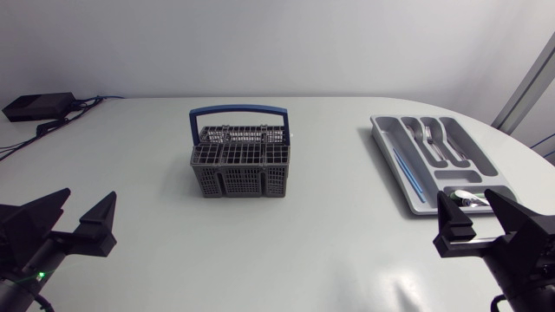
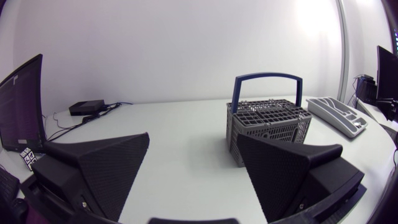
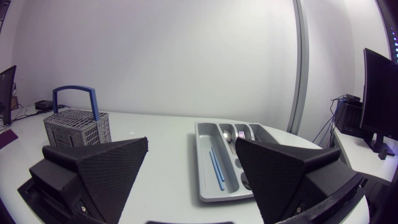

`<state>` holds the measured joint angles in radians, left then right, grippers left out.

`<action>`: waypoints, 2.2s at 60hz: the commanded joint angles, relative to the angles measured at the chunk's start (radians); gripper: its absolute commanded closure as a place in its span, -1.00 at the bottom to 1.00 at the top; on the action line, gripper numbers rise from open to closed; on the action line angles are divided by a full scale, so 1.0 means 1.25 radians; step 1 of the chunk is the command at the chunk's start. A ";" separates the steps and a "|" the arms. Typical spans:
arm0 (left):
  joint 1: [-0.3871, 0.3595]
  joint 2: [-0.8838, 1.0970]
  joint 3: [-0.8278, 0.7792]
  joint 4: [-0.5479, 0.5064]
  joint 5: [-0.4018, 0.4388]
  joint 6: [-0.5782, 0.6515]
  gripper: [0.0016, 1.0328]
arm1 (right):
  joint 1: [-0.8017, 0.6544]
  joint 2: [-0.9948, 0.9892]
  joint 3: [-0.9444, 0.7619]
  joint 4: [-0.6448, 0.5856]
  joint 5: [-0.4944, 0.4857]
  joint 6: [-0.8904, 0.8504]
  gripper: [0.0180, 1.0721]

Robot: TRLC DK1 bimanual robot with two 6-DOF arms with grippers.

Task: Unload the cutlery basket into the drawer organizer.

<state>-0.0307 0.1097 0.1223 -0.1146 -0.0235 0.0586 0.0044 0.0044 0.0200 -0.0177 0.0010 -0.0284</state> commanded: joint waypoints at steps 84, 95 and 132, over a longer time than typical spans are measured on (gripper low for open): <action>0.025 -0.088 -0.098 0.092 0.019 -0.047 -0.91 | -0.004 -0.004 -0.016 0.014 -0.001 0.023 -0.93; 0.025 -0.088 -0.098 0.092 0.019 -0.047 -0.91 | -0.004 -0.004 -0.016 0.014 -0.001 0.023 -0.93; 0.025 -0.088 -0.098 0.092 0.019 -0.047 -0.92 | -0.004 -0.004 -0.016 0.014 -0.001 0.023 -0.93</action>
<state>-0.0067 0.0063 0.0227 -0.0166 -0.0048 0.0185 0.0044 0.0044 0.0200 -0.0177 0.0010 -0.0257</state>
